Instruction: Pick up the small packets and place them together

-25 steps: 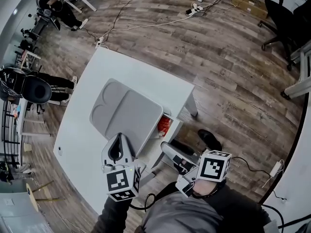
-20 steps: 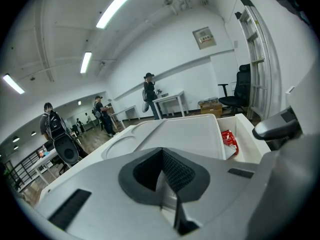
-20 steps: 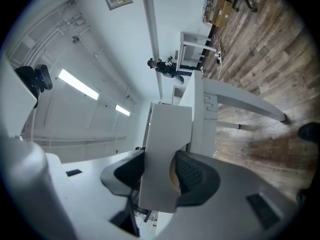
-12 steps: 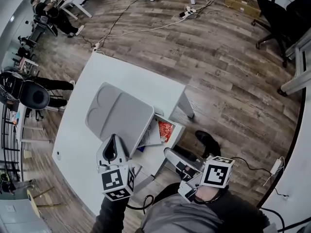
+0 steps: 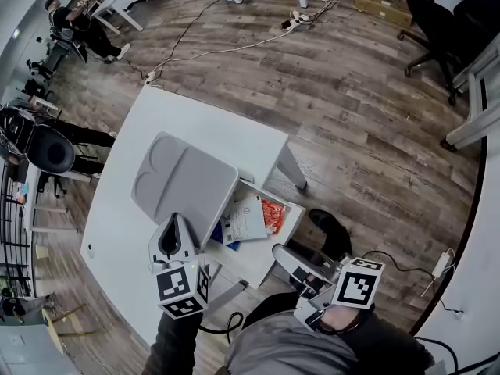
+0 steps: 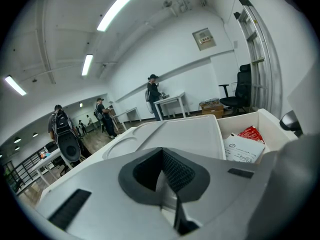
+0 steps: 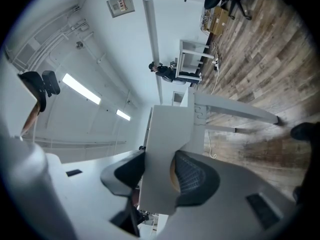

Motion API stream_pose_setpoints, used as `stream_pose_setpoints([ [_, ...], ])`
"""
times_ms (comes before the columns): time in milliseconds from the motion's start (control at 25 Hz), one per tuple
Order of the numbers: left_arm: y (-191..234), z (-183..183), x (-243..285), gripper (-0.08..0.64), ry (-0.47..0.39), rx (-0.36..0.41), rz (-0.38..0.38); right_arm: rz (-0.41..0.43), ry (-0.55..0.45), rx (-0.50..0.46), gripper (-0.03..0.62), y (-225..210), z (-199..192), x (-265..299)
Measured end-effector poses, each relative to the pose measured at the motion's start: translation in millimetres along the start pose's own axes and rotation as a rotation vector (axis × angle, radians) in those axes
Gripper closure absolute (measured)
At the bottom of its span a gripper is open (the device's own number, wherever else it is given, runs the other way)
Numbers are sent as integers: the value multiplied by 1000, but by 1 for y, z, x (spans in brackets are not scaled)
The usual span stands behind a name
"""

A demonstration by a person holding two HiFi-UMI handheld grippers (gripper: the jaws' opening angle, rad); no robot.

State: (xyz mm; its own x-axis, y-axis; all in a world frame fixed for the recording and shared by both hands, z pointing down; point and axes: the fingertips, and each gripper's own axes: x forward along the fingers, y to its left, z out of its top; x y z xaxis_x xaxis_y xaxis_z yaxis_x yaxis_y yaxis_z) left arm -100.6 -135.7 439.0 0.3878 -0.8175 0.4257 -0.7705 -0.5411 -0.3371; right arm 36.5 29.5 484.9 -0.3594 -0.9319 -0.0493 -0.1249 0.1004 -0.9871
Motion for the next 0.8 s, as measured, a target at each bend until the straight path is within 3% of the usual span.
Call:
stream_pose_setpoints([
  [800,-2,0,0,565,-13,34,19,-1,-59,-9,396,2,-1,-51],
])
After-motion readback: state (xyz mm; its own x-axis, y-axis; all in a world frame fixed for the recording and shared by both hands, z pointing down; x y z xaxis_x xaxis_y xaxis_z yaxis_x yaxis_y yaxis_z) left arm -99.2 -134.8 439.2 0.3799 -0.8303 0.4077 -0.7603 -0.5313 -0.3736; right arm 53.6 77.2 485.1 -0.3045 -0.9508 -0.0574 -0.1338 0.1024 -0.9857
